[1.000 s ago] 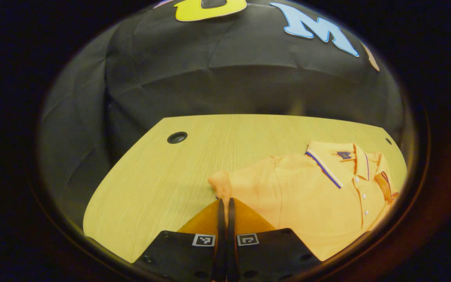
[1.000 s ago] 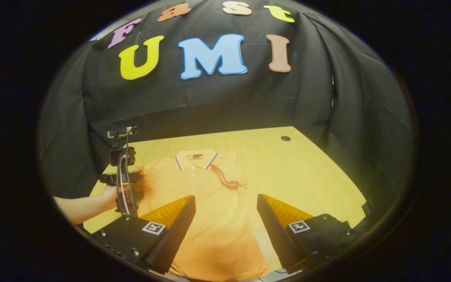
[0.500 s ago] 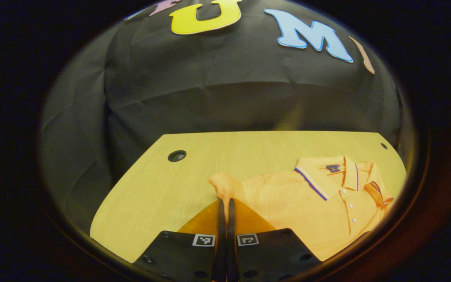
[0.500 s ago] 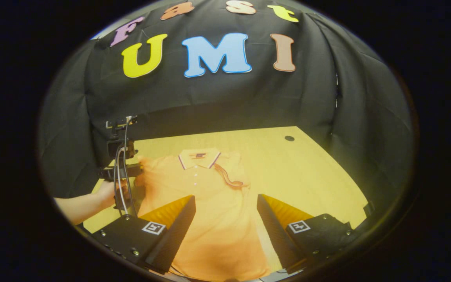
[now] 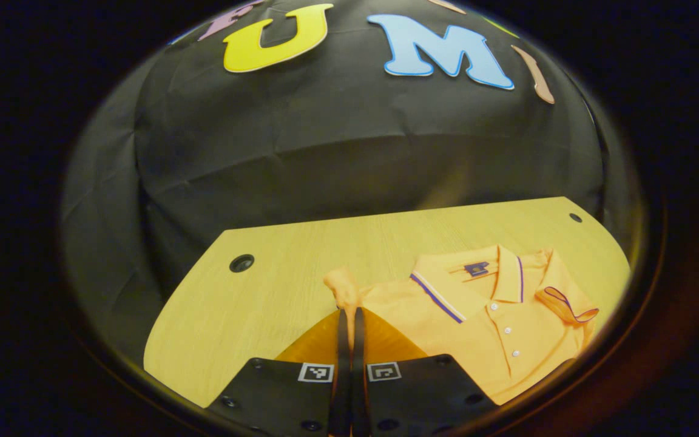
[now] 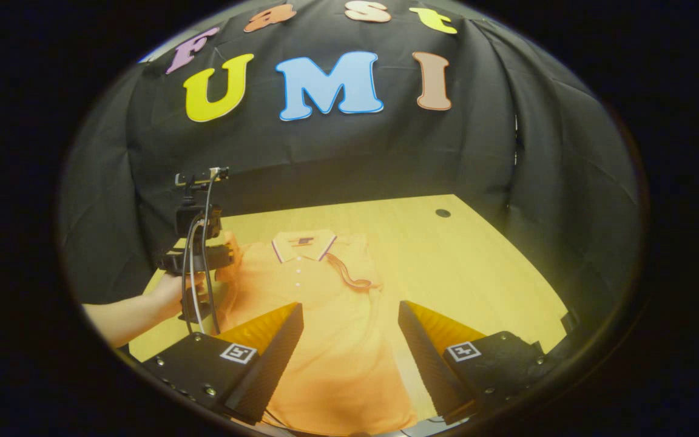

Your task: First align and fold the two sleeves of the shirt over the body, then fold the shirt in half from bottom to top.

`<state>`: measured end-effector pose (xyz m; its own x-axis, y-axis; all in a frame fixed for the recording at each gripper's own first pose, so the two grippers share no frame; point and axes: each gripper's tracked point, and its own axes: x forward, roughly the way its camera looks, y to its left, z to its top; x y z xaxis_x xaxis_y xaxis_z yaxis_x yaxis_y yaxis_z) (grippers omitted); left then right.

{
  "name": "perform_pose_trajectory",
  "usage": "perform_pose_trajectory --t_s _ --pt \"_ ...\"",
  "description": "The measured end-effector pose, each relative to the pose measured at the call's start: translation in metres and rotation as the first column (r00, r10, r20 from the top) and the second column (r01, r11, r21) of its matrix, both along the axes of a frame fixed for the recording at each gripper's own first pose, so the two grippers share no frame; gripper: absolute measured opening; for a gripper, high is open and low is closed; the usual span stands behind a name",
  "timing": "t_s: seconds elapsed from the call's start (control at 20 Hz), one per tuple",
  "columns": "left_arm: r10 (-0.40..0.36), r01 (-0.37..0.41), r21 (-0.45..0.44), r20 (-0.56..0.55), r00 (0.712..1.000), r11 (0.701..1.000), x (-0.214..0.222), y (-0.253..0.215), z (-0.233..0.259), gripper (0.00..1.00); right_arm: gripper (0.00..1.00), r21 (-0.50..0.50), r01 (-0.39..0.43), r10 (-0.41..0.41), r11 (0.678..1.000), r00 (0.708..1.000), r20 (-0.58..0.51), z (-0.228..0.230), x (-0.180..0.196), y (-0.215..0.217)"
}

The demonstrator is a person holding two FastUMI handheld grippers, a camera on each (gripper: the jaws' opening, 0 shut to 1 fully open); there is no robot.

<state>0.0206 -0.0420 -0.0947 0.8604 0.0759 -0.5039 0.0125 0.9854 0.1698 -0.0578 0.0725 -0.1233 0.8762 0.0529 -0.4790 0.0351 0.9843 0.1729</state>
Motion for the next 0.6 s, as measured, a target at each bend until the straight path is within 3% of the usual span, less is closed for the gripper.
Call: perform_pose_trajectory --t_s 0.6 --pt "-0.072 0.076 0.036 -0.102 0.992 0.996 -0.004 -0.042 -0.035 0.10 0.98 0.005 0.056 -0.056 0.998 0.998 -0.019 -0.009 -0.016 -0.020"
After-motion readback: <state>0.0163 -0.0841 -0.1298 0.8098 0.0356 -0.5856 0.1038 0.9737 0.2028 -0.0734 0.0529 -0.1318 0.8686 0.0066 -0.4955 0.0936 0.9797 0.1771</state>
